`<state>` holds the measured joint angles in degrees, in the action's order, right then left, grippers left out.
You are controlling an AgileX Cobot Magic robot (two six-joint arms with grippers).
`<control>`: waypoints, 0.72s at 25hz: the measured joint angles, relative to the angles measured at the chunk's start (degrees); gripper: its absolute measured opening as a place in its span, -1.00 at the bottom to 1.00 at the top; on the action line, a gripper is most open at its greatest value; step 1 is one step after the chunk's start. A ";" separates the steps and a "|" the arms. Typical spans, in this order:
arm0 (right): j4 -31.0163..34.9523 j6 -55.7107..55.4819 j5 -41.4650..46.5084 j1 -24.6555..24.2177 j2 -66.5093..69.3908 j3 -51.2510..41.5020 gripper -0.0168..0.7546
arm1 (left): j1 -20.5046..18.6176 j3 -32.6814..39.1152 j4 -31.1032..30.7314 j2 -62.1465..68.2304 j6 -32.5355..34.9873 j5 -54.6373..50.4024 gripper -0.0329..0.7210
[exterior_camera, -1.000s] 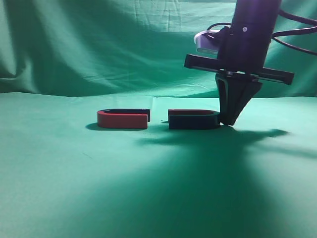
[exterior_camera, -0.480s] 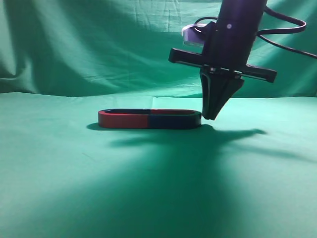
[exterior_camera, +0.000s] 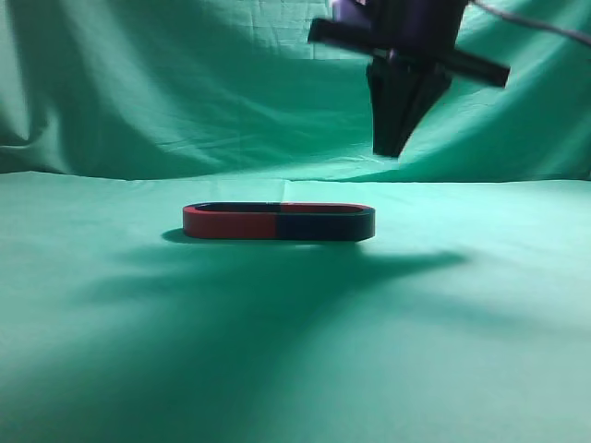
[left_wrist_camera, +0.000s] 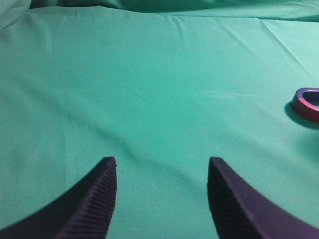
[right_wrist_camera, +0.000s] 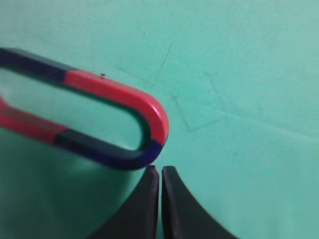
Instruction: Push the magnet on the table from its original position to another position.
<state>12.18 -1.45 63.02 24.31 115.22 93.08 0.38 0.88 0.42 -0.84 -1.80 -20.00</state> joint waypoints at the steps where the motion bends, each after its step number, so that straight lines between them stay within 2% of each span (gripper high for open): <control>1: -0.39 0.00 1.45 0.00 -1.10 0.79 -0.96 | 0.00 0.00 0.00 0.00 0.00 0.00 0.07; 7: -4.98 -3.11 7.00 0.00 -10.03 1.62 -0.96 | 0.00 0.00 0.00 0.00 0.00 0.00 0.07; 12: -7.84 -5.57 7.98 1.01 -18.72 0.54 -0.96 | 0.00 0.00 0.00 0.00 0.00 0.00 0.07; 18: -8.24 -5.82 8.29 3.50 -32.27 -7.33 -0.96 | 0.00 0.00 0.00 0.00 0.00 0.00 0.07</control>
<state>3.95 -7.27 71.31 27.81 82.95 85.75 0.38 0.88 0.42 -0.84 -1.80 -20.00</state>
